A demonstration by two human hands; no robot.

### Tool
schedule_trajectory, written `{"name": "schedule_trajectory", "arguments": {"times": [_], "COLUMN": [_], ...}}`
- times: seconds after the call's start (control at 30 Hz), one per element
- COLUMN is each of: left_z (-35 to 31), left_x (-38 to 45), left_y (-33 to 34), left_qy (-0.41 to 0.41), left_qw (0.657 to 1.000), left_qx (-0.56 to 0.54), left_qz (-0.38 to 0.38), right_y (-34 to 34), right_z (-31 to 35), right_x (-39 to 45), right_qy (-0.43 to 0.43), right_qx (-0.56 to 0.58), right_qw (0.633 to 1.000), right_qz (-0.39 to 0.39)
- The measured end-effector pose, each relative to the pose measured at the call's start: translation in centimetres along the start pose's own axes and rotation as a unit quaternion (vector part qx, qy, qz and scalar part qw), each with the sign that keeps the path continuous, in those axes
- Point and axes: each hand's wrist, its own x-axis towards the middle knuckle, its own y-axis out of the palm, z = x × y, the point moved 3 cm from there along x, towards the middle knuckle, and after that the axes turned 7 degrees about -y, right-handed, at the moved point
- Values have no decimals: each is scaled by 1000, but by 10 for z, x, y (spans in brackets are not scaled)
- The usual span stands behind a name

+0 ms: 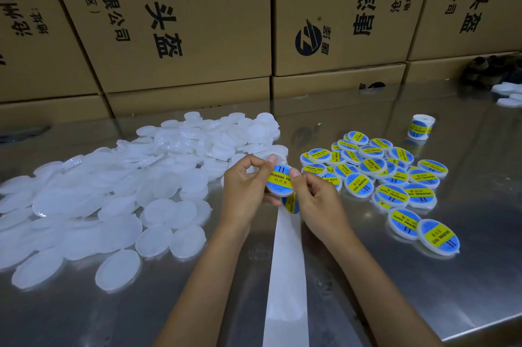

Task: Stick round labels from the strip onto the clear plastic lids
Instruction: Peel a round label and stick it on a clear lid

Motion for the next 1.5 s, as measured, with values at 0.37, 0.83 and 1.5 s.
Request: {"name": "schedule_trajectory", "arguments": {"times": [0.37,0.83,1.5], "left_z": [1,4,0], "left_x": [-1,1,0], "left_y": [2,0,-2], "left_qy": [-14,-7,24], "left_qw": [980,994,998], "left_qx": [-10,-75,-8], "left_qz": [199,77,60], "right_y": [-9,-2,-1], "right_z": [-3,2,-1], "right_x": [4,-2,-3], "right_qy": [30,-27,-37], "right_qx": [52,-56,-60], "right_qw": [997,998,997], "right_qz": [-56,-17,-11]}}
